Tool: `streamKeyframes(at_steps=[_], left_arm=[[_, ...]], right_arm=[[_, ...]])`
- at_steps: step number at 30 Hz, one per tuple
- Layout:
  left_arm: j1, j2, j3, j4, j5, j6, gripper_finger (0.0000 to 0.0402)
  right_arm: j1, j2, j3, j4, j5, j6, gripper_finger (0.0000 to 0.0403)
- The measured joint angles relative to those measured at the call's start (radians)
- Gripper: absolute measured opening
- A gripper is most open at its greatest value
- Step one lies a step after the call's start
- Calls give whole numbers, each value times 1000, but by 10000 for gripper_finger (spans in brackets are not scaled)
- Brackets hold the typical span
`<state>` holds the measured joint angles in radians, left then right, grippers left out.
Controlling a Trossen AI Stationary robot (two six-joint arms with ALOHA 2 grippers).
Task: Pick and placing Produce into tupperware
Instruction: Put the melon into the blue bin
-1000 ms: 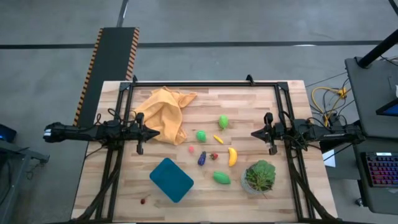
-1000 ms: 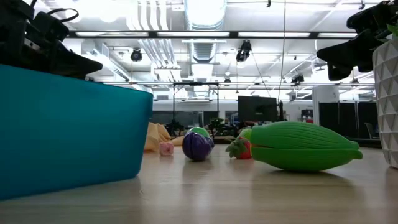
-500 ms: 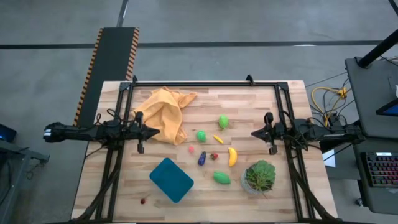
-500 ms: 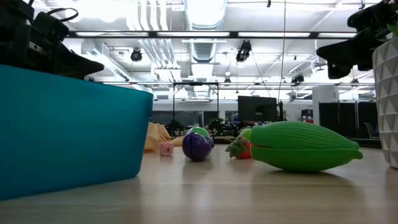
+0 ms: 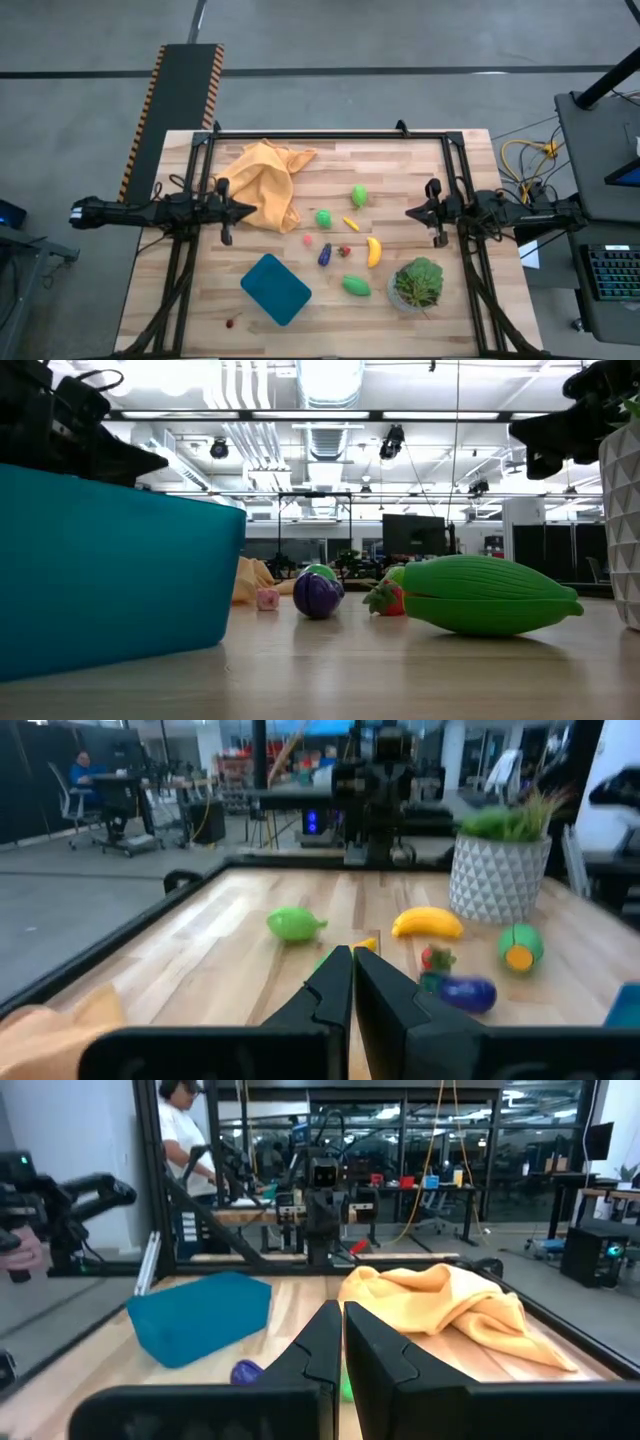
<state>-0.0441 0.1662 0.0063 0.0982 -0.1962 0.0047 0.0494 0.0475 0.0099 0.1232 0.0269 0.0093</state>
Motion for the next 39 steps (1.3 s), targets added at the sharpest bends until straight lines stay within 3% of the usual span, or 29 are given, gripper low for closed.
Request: streamKeyframes(at_steps=[8,12,16,23,28,32,39], left_arm=[[0,9,0,245,27,-15,0],[-1,23,0,283,41,31,7],[0,38,0,294,42,31,53],[0,73,23,412,42,28,180],[0,103,29,545,42,34,204],[0,126,29,548,42,49,205],[0,175,30,583,38,63,205]], right_arm=[[0,0,0,142,0,23,9],[0,0,0,160,0,42,24],[0,2,0,161,0,99,80],[0,2,0,256,1,118,215],[0,17,5,457,2,147,247],[0,105,85,410,49,126,241],[0,440,368,232,56,-39,226]])
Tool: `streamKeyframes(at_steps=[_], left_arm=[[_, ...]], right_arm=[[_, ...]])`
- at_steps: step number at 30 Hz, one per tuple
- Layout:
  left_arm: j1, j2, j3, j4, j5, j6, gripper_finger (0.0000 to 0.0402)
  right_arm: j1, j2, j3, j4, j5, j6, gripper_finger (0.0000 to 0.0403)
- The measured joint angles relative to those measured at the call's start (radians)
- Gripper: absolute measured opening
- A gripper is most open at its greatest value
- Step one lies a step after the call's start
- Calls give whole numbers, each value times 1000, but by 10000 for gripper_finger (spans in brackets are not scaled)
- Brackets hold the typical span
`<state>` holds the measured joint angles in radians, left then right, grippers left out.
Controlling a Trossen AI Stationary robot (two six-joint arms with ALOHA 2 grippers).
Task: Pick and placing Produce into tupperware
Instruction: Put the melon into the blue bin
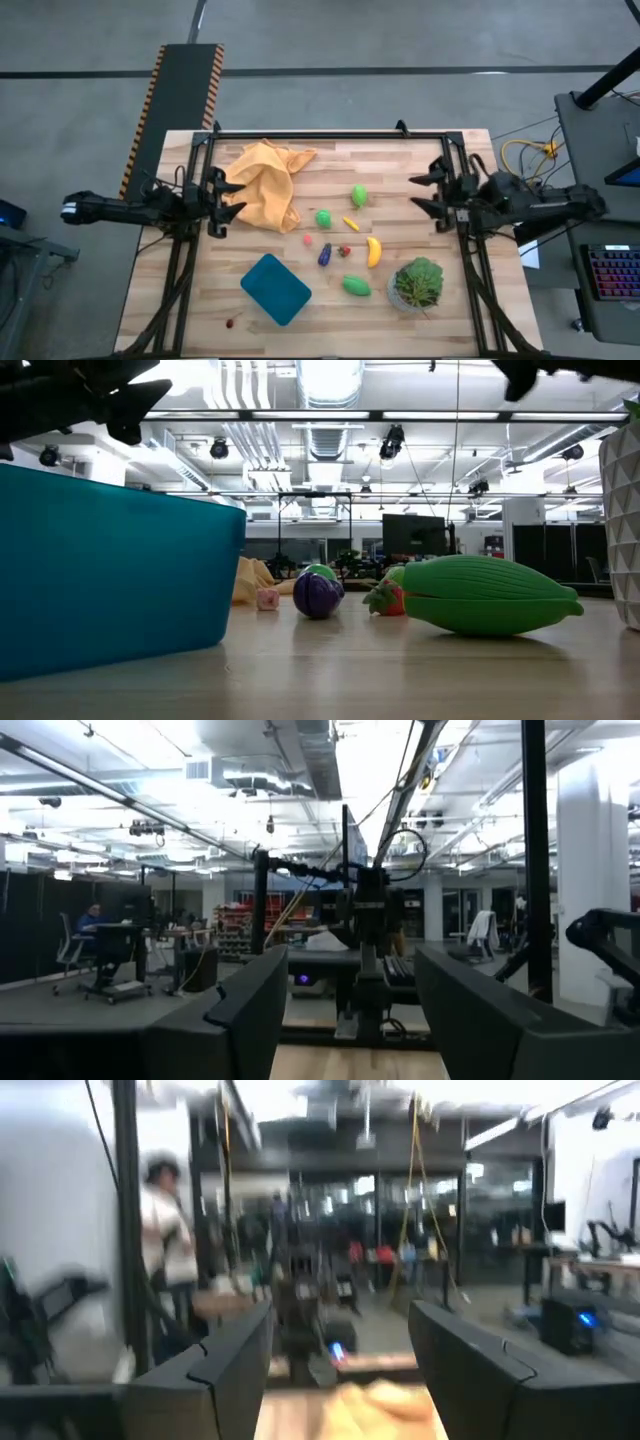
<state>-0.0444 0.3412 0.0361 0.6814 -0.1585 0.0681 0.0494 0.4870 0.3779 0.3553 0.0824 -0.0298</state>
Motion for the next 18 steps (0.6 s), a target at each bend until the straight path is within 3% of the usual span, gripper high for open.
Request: streamKeyframes(at_steps=[3,11,18], left_arm=[[0,4,3,3,0,0,205],[0,4,3,0,-2,-2,206],[0,2,3,-1,-3,-3,206]], right_arm=[[0,135,138,-177,30,-27,226],[-3,465,423,-599,405,111,226],[-2,696,610,-680,438,188,226]])
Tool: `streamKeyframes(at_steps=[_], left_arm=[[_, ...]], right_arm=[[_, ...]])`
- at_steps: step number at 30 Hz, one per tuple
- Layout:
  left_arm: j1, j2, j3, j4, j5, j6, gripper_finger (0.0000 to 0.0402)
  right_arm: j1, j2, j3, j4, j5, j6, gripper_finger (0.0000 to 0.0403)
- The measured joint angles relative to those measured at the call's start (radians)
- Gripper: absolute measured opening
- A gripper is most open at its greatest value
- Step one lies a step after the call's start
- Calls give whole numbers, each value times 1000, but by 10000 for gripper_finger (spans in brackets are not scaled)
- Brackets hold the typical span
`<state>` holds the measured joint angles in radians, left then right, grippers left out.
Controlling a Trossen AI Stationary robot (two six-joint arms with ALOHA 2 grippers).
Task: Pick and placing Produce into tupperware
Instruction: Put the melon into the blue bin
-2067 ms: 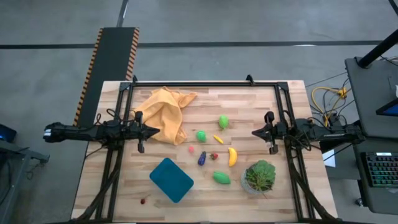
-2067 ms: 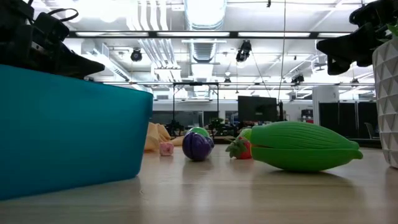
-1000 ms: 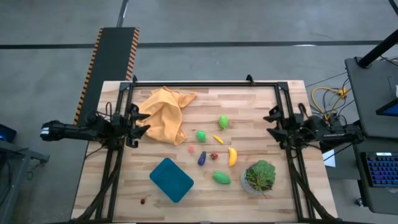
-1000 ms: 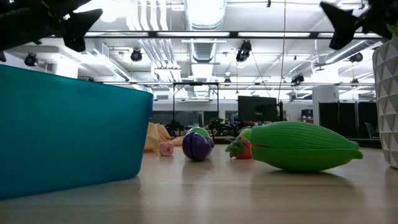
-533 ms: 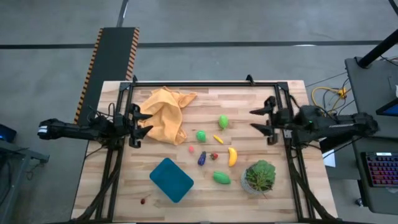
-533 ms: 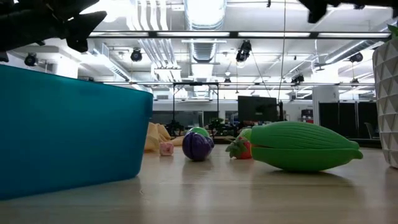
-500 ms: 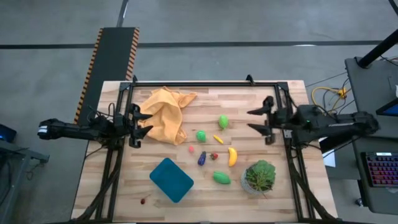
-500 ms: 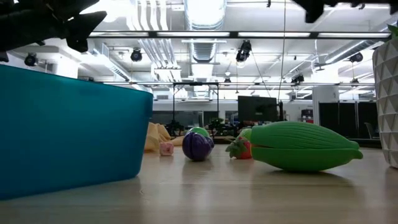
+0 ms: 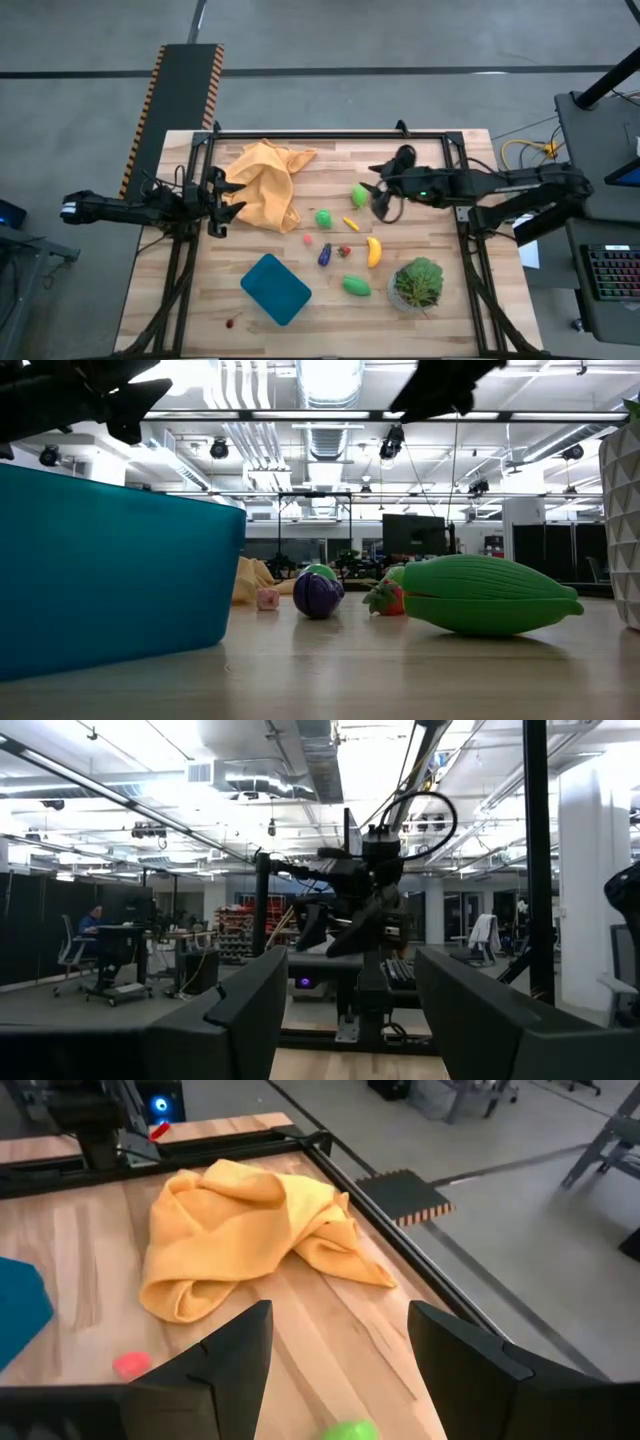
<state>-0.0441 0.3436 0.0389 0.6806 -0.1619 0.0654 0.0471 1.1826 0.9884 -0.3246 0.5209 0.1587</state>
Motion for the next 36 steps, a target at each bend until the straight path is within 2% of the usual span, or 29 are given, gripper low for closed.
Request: streamKeyframes(at_steps=[6,13,16,20,31,36], left_arm=[[0,-6,0,2,0,0,206],[0,-11,0,9,0,-8,206],[0,-10,-1,11,0,-38,206],[0,-12,-2,10,0,-103,206],[0,7,-4,11,1,-113,206],[0,7,-4,11,1,-112,206]], right_arm=[[-19,188,166,-89,5,104,226],[-77,397,386,-440,5,332,226],[-103,474,437,-544,5,362,226],[-136,553,465,-588,-5,374,226],[-296,645,466,-612,-240,432,226],[-310,660,465,-616,-266,396,236]])
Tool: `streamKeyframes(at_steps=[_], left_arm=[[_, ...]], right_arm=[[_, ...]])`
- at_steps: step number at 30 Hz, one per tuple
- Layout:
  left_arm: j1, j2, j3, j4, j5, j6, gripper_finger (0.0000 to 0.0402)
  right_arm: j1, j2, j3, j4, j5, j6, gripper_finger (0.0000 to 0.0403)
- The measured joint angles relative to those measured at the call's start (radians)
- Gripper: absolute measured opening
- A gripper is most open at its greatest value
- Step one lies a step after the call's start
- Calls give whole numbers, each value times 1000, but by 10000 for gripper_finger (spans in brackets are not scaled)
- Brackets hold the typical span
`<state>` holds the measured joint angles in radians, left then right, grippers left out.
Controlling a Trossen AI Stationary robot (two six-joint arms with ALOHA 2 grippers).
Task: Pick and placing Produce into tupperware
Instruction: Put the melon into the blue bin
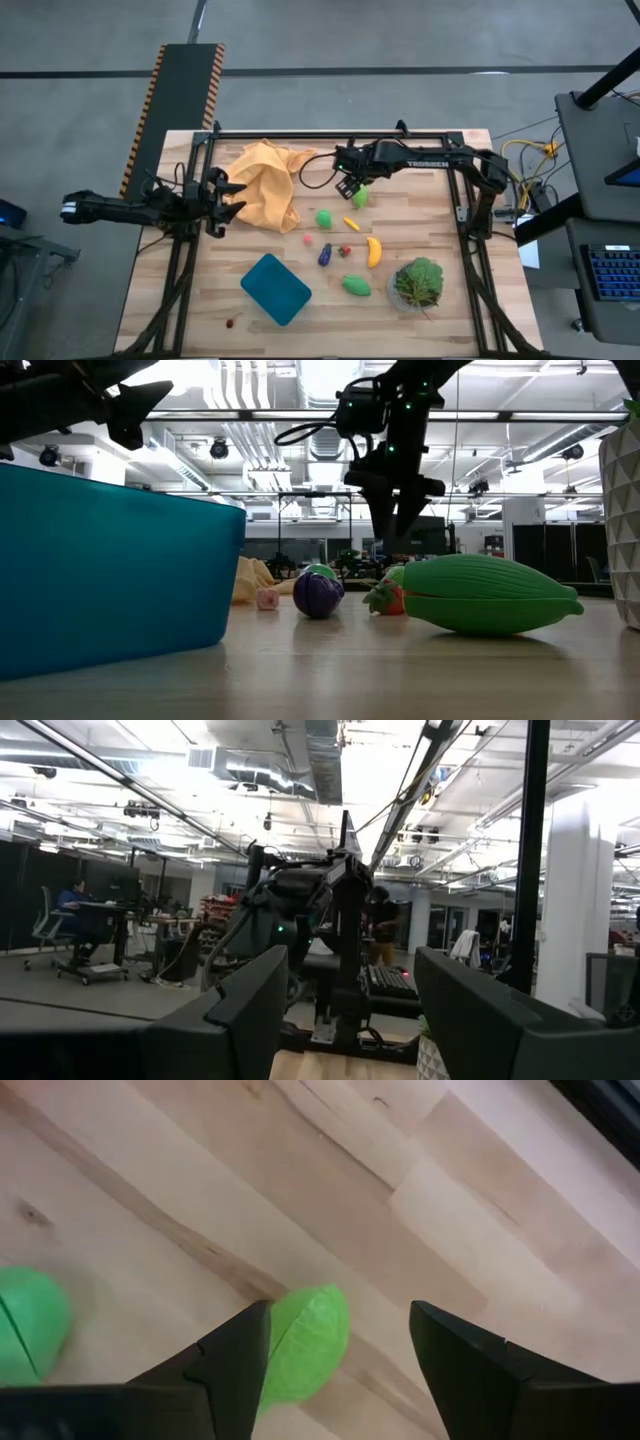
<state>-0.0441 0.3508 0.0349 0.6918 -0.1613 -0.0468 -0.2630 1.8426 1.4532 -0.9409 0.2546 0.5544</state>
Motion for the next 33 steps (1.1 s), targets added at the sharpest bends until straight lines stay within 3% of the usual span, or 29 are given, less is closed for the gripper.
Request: streamKeyframes(at_steps=[11,33], left_arm=[[0,0,0,0,0,0,206],[0,2,-1,-2,0,0,206]], right_arm=[[5,3,0,2,4,36,318],[36,128,-8,-63,-19,128,338]])
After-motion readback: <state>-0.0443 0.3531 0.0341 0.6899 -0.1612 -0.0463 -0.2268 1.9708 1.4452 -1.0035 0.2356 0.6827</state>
